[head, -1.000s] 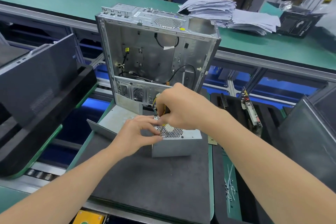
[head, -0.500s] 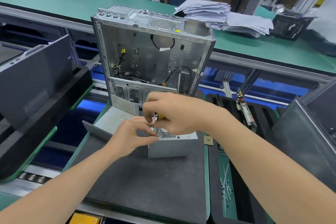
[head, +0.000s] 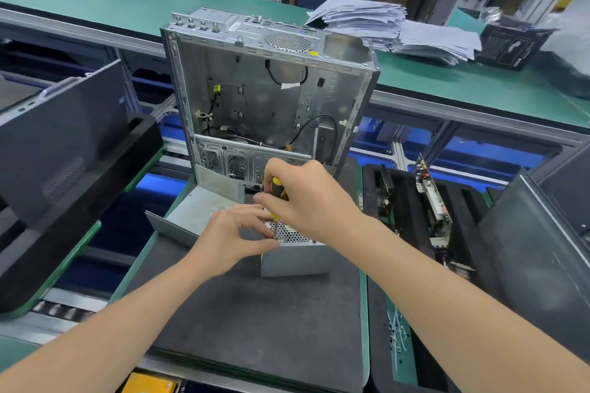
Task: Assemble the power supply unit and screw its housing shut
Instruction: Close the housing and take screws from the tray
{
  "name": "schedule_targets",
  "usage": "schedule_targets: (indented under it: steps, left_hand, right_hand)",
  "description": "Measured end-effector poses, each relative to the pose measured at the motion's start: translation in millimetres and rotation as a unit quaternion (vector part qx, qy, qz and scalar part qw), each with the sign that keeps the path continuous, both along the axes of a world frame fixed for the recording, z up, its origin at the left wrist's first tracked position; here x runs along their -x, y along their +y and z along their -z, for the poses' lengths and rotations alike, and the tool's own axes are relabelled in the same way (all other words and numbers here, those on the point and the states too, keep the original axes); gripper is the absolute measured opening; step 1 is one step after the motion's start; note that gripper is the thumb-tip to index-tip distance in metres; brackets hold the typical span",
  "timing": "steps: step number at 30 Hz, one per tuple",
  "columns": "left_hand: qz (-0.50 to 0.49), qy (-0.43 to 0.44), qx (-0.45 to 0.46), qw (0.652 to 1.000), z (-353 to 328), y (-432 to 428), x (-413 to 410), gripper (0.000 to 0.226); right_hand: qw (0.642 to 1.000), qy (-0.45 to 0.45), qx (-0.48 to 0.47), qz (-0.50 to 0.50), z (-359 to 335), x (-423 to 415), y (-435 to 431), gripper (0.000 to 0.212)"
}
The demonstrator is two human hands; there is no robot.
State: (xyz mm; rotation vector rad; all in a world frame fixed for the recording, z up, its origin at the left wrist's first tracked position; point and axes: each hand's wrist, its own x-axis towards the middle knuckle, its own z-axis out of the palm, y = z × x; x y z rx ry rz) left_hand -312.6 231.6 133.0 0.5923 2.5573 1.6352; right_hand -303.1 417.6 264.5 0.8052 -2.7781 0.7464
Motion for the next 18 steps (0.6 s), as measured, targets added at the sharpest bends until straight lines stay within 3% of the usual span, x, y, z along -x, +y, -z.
schedule_targets:
  steps: [2, 5, 8, 10, 15, 18]
  left_hand:
    - [-0.014, -0.070, -0.078, 0.994, -0.3, 0.1, -2.5, 0.031]
    - [-0.084, -0.232, -0.170, 0.954, -1.0, -0.4, -6.4, 0.055]
    - [-0.013, -0.391, -0.216, 0.895, -4.2, -3.2, -5.3, 0.047]
    - [0.037, -0.420, -0.198, 0.885, -8.3, -4.1, -4.5, 0.028]
    - [0.050, -0.445, -0.107, 0.887, -19.8, -2.1, 0.0, 0.026]
    - [0.054, -0.464, -0.103, 0.878, -28.3, -1.5, 2.7, 0.008]
  right_hand:
    - [1.000, -0.018, -0.003, -0.018, -4.4, 2.2, 3.4, 0.022]
    - [0.997, -0.072, 0.003, -0.026, -10.2, 5.7, 10.9, 0.020]
    - [0.995, -0.090, -0.013, -0.040, -11.4, 6.5, 13.8, 0.020]
    - [0.994, -0.092, -0.022, -0.049, -12.6, 7.3, 13.7, 0.019]
    - [0.992, -0.111, -0.026, -0.053, -14.3, 9.2, 11.9, 0.020]
    - [0.990, -0.124, -0.028, -0.055, -15.2, 10.2, 12.3, 0.021]
